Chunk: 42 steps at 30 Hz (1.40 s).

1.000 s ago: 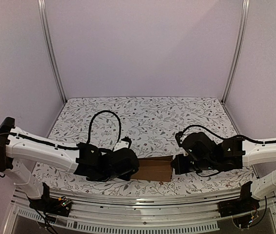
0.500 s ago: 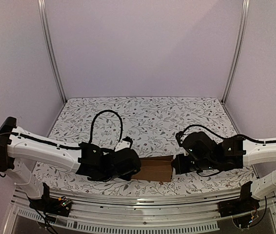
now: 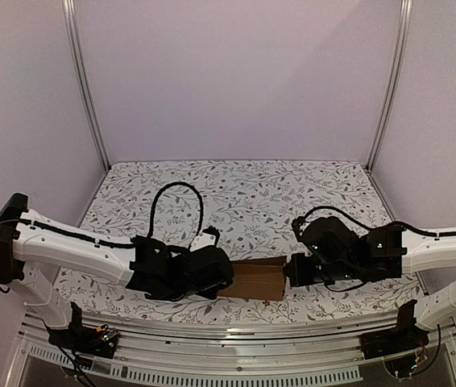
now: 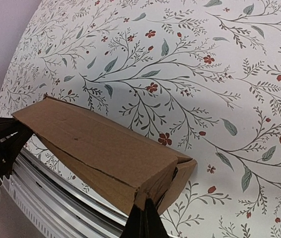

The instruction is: Fold the paper box

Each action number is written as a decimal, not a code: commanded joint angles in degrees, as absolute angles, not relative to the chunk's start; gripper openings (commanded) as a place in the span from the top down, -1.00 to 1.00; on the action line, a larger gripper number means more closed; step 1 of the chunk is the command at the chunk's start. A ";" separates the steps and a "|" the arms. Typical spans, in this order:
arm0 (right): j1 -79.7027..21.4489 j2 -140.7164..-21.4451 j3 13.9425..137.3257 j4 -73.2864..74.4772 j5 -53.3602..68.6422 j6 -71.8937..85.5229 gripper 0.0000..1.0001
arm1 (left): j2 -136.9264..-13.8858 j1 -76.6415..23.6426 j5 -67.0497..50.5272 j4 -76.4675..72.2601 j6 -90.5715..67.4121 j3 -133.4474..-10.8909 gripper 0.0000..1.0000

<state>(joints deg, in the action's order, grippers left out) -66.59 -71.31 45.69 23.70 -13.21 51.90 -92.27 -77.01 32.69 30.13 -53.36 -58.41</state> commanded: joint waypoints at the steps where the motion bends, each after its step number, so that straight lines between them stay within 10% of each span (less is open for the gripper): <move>1: -65.44 -69.48 47.99 23.15 -13.34 53.72 1.00 | -96.41 -78.83 25.36 36.13 -52.71 -55.99 1.00; 42: -64.07 -65.29 42.36 26.88 -13.16 53.12 1.00 | -99.49 -78.67 24.28 36.70 -52.04 -58.22 1.00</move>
